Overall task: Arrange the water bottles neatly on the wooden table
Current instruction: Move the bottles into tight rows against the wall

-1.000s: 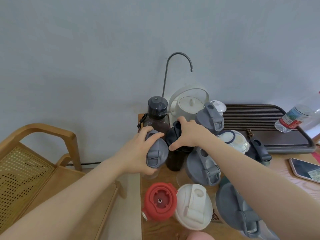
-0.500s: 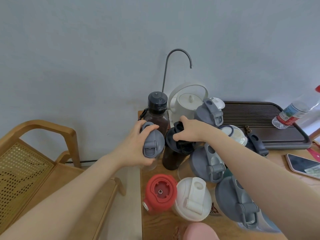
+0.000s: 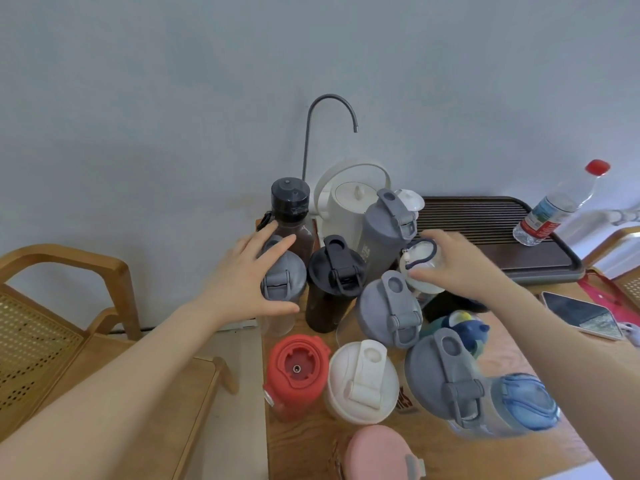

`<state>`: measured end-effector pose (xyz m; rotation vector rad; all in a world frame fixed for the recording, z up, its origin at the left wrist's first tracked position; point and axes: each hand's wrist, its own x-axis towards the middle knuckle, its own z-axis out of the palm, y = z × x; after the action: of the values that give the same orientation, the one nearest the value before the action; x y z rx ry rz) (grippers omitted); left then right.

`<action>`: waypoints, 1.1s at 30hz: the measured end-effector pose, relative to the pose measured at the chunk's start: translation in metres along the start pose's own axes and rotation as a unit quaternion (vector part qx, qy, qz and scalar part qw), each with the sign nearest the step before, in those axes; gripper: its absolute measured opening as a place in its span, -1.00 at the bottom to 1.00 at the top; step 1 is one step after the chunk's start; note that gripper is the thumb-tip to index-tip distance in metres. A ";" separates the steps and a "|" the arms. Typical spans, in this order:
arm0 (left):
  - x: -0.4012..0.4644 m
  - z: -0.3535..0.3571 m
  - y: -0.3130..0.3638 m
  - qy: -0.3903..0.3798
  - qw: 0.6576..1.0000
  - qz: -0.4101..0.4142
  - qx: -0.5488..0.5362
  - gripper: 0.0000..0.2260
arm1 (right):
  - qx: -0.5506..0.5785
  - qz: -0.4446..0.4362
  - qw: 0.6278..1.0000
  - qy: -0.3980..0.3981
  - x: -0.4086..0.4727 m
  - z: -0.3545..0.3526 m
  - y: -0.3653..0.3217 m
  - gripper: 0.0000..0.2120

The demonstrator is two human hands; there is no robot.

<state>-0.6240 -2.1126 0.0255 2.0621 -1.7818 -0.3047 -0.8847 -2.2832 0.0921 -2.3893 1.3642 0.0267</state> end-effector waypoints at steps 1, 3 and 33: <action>0.000 -0.002 0.005 0.014 1.000 0.006 0.011 -0.11 | 0.021 -0.004 1.000 -0.005 0.001 0.005 0.002 -0.36; 0.000 -0.008 0.017 0.038 0.999 0.023 0.014 -0.21 | 0.036 -0.017 0.999 0.015 0.006 0.011 0.005 -0.35; -0.013 0.022 0.213 -0.078 0.995 0.063 0.020 -0.53 | 0.058 -0.129 0.990 0.015 -0.035 -0.012 0.087 -0.01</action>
<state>-0.8259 -2.1268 0.0965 1.9884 -2.0165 -0.4071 -0.9779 -2.2978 0.0818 -2.4544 1.0295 -0.1547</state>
